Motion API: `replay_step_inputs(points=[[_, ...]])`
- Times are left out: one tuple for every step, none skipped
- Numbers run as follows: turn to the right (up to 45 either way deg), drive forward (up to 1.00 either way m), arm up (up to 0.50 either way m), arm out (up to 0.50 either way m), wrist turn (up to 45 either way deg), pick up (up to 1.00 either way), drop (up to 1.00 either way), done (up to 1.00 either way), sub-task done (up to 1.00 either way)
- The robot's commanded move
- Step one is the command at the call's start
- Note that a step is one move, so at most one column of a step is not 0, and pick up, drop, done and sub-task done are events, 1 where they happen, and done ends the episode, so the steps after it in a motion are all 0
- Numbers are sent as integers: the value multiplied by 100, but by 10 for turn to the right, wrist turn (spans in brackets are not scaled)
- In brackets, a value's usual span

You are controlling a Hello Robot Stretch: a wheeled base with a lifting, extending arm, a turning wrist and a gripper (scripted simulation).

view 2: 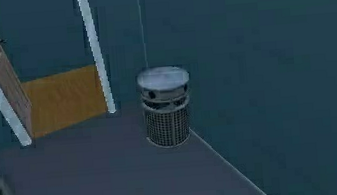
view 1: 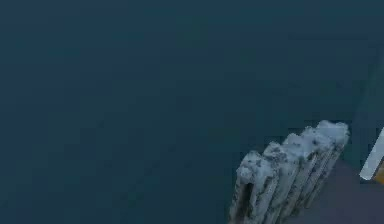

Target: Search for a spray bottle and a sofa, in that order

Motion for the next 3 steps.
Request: replay_step_inputs(points=[[450, 0, 0, 0, 0, 0, 0, 0, 0], [450, 0, 0, 0, 0, 0, 0, 0, 0], [450, 0, 0, 0, 0, 0, 0, 0, 0]])
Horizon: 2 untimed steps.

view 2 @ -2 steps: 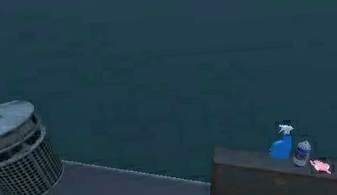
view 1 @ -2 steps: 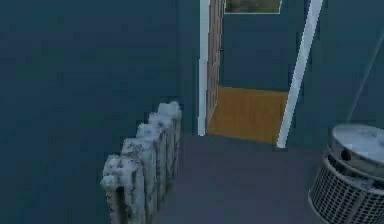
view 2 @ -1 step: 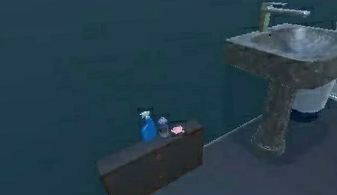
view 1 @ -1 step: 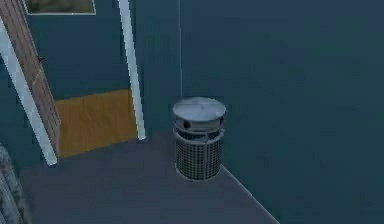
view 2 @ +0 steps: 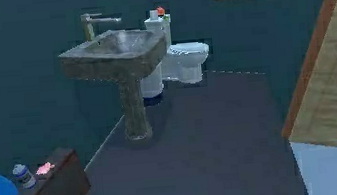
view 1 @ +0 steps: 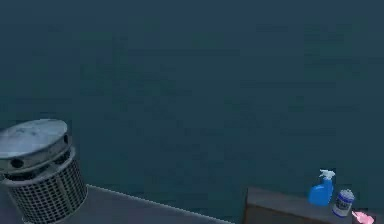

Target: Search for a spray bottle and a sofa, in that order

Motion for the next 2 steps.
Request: replay_step_inputs(points=[[420, 0, 0, 0, 0, 0, 0, 0, 0], [0, 30, 0, 0, 0, 0, 0, 0, 0]])
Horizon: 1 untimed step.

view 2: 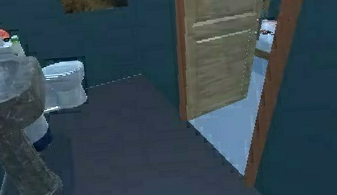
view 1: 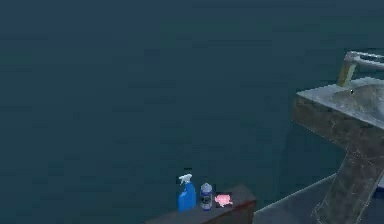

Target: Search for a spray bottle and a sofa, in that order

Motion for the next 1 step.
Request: replay_step_inputs(points=[[0, 0, 0, 0, 0, 0, 0, 0, 100]])
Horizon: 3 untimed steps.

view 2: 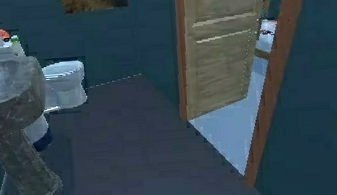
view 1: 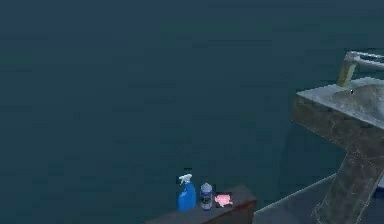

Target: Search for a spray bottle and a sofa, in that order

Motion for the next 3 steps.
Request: replay_step_inputs(points=[[-450, 0, 0, 0, 0, 0, 0, 0, 0], [-450, 0, 0, 0, 0, 0, 0, 0, 0], [-270, 0, 0, 0, 0, 0, 0, 0, 0]])
